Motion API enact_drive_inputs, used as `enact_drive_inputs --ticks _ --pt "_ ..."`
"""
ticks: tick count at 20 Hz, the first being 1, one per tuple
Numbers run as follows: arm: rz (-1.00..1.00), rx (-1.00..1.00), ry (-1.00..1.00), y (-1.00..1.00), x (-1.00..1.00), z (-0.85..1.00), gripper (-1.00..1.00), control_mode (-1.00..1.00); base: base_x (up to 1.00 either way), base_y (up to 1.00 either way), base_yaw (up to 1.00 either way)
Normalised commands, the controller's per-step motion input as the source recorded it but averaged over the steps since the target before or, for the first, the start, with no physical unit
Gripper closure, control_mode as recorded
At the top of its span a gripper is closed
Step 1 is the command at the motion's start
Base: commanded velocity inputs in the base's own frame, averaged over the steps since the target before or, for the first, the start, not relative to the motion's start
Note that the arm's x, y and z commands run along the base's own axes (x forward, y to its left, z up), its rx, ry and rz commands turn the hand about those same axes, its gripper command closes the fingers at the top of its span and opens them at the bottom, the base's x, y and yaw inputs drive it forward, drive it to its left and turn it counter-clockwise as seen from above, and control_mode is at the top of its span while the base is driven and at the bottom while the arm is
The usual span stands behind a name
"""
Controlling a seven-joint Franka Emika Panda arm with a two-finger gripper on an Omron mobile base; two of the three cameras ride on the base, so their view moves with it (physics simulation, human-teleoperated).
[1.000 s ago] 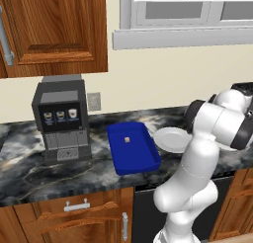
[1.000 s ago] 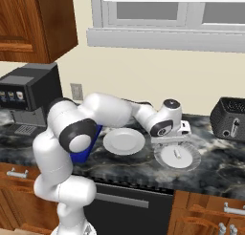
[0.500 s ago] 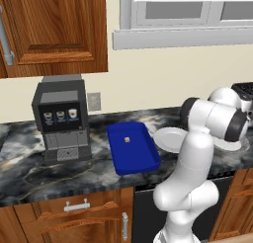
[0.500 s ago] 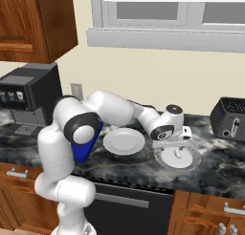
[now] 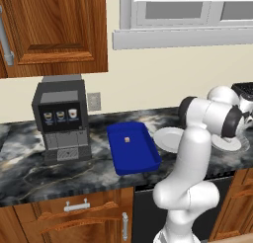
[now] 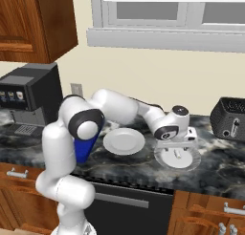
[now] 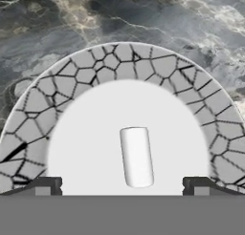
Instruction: Move the dessert items from the plates to the tray.
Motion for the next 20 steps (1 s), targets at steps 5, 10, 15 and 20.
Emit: enact_drive_inputs --ticks 5,10,15,20 --pt "0.0 0.0 0.0 -0.09 0.23 -0.07 -1.0 -1.0 0.0 0.0 0.0" --pt "0.0 0.0 0.0 -0.06 0.05 -0.19 -1.0 -1.0 0.0 0.0 0.0" --pt "0.0 0.0 0.02 -0.07 0.0 -0.2 -1.0 -1.0 0.0 0.0 0.0" --pt "0.0 0.0 0.04 0.0 0.0 -0.18 -1.0 -1.0 0.0 0.0 0.0"
